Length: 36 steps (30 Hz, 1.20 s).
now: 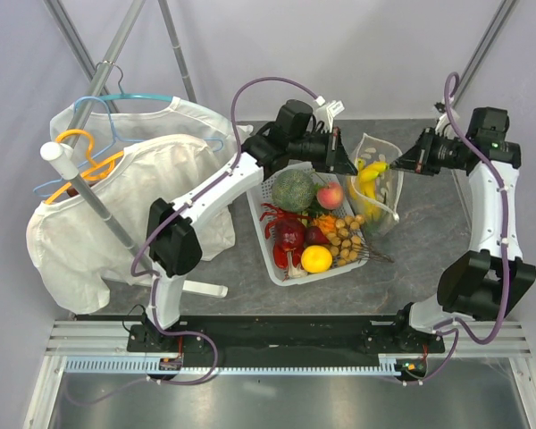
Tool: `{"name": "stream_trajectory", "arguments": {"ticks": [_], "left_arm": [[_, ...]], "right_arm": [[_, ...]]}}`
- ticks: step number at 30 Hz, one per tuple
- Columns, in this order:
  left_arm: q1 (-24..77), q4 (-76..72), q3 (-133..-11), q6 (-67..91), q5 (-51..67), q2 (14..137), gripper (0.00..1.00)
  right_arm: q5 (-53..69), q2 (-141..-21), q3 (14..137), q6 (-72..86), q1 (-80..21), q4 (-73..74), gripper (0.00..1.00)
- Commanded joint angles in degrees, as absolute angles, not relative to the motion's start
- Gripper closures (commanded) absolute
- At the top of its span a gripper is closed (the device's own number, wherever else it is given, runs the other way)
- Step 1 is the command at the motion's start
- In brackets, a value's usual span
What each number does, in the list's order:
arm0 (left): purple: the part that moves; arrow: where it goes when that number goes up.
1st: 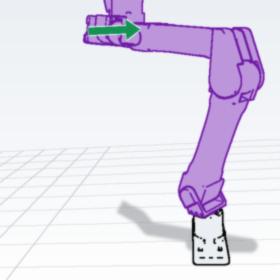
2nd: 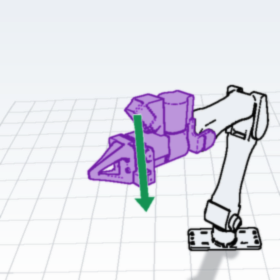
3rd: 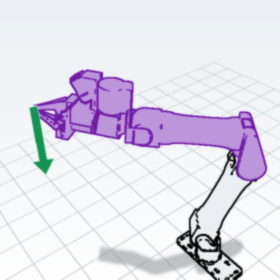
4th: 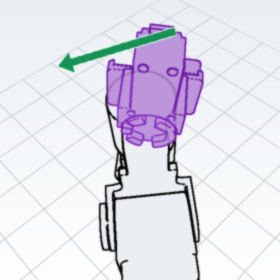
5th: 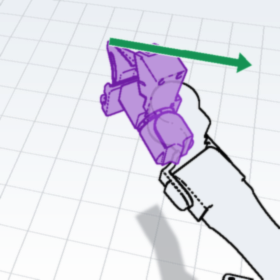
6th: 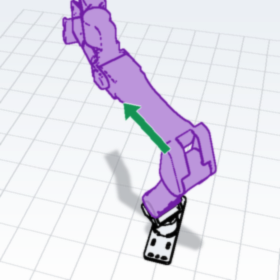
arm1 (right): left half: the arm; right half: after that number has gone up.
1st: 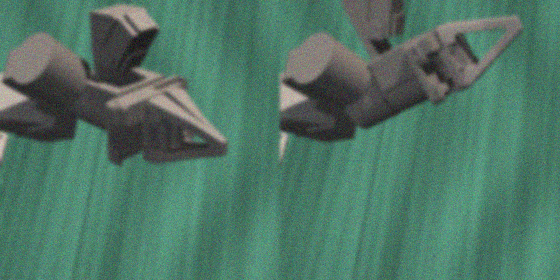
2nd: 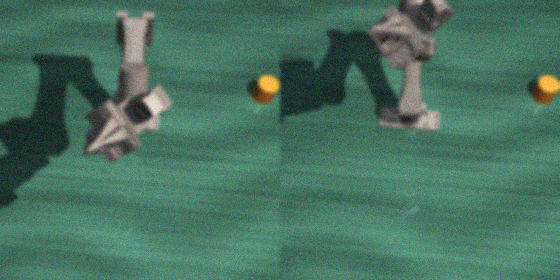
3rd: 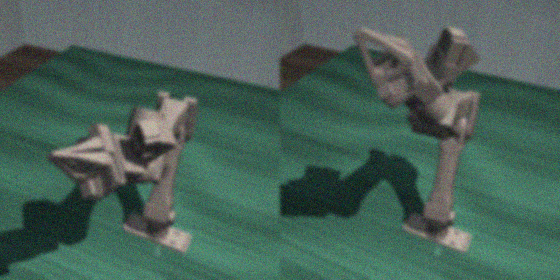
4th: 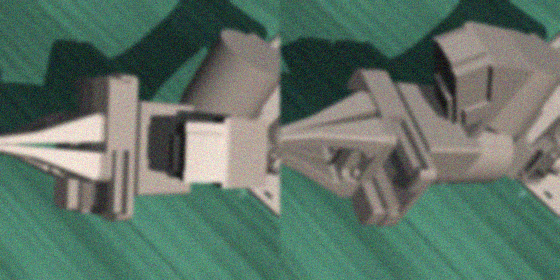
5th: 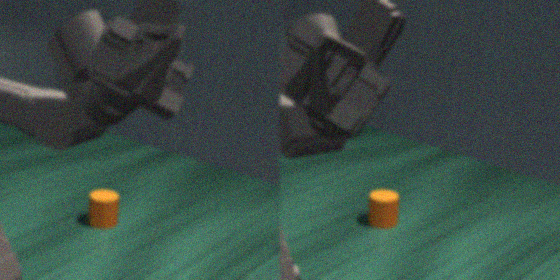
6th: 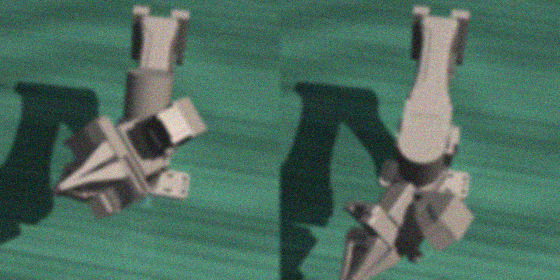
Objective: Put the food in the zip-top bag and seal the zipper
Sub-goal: Adjust the zipper food storage bag at the center of the board.
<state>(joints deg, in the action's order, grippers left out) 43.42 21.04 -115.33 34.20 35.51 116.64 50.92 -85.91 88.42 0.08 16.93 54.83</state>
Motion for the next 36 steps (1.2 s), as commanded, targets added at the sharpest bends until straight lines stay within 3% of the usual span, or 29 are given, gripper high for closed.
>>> {"name": "stream_trajectory", "arguments": {"ticks": [1,4,12,17,27,28,29,32,34,35,36], "left_arm": [[43.8,15.8,-115.7,39.4,38.4,113.5,0.98],[43.0,24.4,-120.1,40.2,35.2,119.2,0.98],[42.4,21.7,-119.2,40.7,36.3,122.4,0.98],[42.5,18.6,-120.1,41.6,40.6,120.8,0.98],[43.2,15.5,-114.5,33.9,29.6,113.8,0.98],[43.2,17.2,-114.8,32.8,29.4,114.0,0.95],[43.3,17.5,-114.8,31.2,30.5,113.8,0.79],[43.5,15.9,-112.4,24.9,32.0,112.2,0.59],[43.7,12.5,-109.2,15.9,32.0,109.7,0.45],[43.7,11.7,-108.0,11.7,32.2,108.6,0.32],[43.7,11.3,-106.5,2.6,33.0,106.8,0.28]], "right_arm": [[52.0,-83.7,94.9,-1.2,18.1,55.3,1.0],[48.5,-83.3,88.9,-0.2,17.9,50.3,1.0],[46.8,-90.3,83.3,0.4,16.4,48.3,1.0],[47.7,-90.0,90.6,-1.9,16.1,52.0,1.0],[49.1,-89.0,91.9,-1.6,15.8,50.0,1.0],[49.4,-89.1,91.8,-1.8,15.7,50.4,1.0],[49.5,-89.4,91.7,-2.4,15.7,50.6,1.0],[49.6,-90.2,91.1,-3.9,15.6,51.5,1.0],[50.4,-90.6,90.3,-4.3,15.6,51.5,1.0],[50.8,-90.7,90.1,-4.4,15.6,51.6,1.0],[51.0,-90.7,90.0,-4.5,15.6,51.6,1.0]]}}
